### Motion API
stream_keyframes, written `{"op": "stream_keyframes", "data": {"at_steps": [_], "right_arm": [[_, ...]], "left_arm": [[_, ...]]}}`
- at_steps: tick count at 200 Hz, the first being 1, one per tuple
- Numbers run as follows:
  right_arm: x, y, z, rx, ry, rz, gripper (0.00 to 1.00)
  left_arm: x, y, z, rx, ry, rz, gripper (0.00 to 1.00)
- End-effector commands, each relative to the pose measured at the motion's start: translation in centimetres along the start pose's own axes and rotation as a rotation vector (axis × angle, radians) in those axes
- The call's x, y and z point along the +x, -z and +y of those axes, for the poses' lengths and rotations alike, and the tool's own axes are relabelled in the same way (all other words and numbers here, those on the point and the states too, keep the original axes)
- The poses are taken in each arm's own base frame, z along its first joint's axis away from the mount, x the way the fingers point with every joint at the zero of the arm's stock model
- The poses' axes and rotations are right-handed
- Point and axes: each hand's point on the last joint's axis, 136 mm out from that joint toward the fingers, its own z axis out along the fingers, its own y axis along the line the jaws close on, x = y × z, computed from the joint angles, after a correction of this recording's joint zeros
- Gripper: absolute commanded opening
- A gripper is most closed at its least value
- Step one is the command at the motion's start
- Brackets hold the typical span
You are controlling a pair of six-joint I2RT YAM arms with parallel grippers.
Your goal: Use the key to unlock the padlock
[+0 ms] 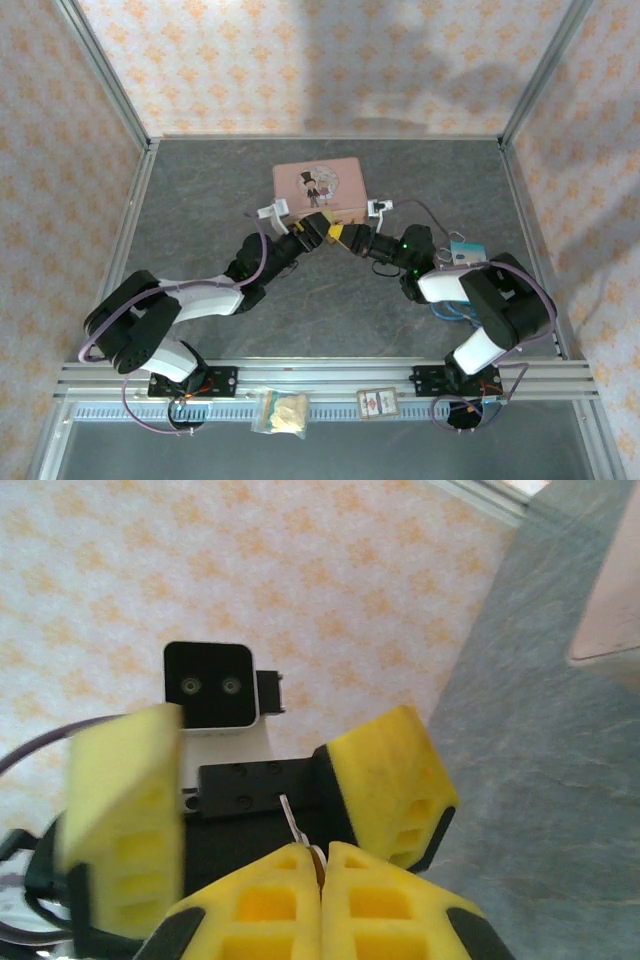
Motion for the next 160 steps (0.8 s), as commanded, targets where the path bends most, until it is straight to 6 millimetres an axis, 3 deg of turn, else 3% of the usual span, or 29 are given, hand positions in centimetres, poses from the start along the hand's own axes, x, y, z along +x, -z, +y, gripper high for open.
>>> {"op": "stream_keyframes", "data": {"at_steps": [1, 21, 52, 116, 160], "right_arm": [[-0.3, 0.5, -0.2, 0.088, 0.155, 0.002, 0.0], [-0.4, 1.0, -1.5, 0.231, 0.26, 0.024, 0.0], [-1.1, 2.2, -2.7, 0.383, 0.381, 0.028, 0.0], [-2.9, 5.3, -7.1, 0.7, 0.386, -0.046, 0.0], [-2.5, 6.2, -7.1, 0.701, 0.369, -0.064, 0.0]], "left_arm": [[-2.7, 1.8, 3.4, -0.118, 0.064, -0.102, 0.78], [-2.3, 2.8, 6.3, -0.189, 0.101, -0.085, 0.77], [0.5, 2.4, 9.5, -0.272, 0.155, 0.01, 0.73], [6.2, -2.3, 12.4, -0.386, 0.152, 0.123, 0.68], [6.9, -3.4, 15.0, -0.501, 0.087, 0.098, 0.62]]}}
